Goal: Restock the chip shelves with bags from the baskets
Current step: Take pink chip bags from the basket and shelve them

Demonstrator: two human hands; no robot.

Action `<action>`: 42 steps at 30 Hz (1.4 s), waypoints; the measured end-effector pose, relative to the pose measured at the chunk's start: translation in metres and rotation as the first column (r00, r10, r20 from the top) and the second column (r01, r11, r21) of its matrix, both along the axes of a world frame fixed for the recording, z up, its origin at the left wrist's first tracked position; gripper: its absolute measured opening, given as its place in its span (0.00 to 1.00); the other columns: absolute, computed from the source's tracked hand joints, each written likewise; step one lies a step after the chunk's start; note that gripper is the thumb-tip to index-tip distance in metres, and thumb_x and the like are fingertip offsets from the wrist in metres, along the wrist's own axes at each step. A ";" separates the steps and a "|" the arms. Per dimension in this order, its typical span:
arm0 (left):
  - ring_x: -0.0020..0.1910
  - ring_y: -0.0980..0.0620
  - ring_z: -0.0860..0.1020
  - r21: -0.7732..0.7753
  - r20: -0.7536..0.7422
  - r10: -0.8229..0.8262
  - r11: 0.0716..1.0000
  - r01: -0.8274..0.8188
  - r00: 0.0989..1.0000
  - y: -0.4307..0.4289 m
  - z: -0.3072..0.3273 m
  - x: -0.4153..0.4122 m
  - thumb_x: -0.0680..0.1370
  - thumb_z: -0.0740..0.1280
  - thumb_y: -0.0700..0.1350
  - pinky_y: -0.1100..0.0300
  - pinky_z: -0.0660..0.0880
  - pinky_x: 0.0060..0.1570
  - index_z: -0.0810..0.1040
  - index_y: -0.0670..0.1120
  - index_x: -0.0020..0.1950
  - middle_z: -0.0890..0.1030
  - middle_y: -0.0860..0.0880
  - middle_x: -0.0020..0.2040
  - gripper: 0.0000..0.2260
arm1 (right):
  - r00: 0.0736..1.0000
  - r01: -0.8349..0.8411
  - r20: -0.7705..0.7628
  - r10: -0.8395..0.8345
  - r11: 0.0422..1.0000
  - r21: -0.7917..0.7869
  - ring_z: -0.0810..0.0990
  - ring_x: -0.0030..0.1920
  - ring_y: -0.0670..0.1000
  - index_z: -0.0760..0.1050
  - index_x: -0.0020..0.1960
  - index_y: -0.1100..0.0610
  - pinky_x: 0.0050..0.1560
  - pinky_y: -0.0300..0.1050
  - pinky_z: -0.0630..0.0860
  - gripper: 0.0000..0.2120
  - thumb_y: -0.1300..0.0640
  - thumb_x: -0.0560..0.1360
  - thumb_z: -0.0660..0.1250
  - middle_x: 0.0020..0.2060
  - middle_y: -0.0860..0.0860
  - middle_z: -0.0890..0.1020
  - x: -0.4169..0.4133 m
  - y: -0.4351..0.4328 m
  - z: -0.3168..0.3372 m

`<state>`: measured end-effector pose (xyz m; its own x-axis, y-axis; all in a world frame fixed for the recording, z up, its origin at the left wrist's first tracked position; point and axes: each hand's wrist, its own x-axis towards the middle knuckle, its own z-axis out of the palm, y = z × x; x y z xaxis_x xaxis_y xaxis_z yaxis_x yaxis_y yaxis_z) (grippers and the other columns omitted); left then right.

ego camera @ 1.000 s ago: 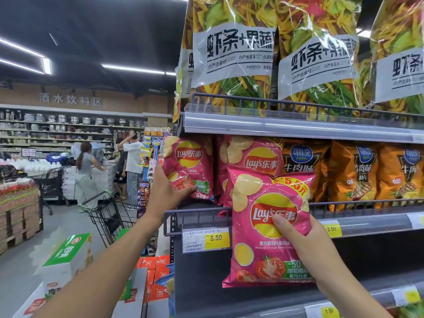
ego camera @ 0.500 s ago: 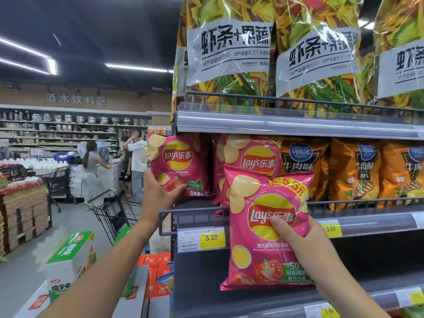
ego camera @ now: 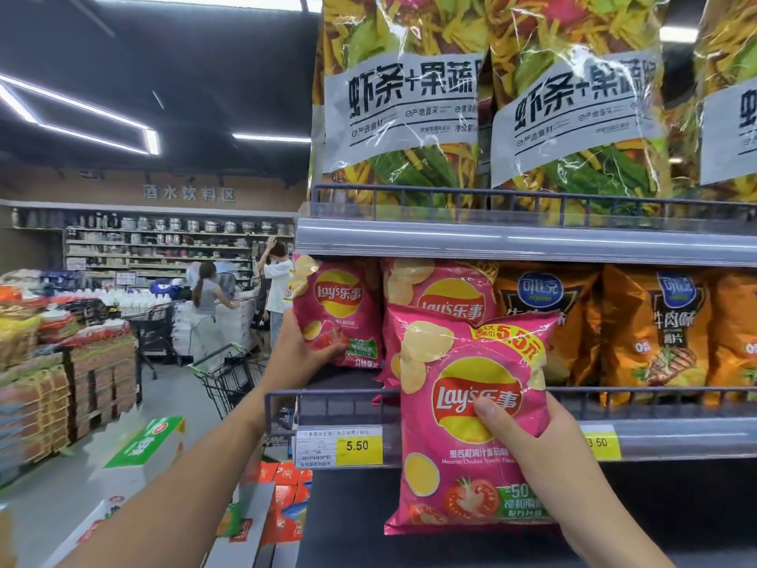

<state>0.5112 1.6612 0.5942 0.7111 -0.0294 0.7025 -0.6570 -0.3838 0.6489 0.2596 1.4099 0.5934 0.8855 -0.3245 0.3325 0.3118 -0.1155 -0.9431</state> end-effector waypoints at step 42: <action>0.49 0.58 0.83 0.011 0.245 -0.062 0.998 0.062 0.967 0.064 0.042 -0.198 0.66 0.76 0.54 0.71 0.77 0.48 0.76 0.59 0.53 0.84 0.59 0.48 0.18 | 0.857 -0.020 0.437 0.272 0.866 -0.500 0.82 0.50 0.46 0.76 0.56 0.36 0.49 0.49 0.81 0.19 0.42 0.69 0.78 0.52 0.43 0.81 0.029 0.081 0.055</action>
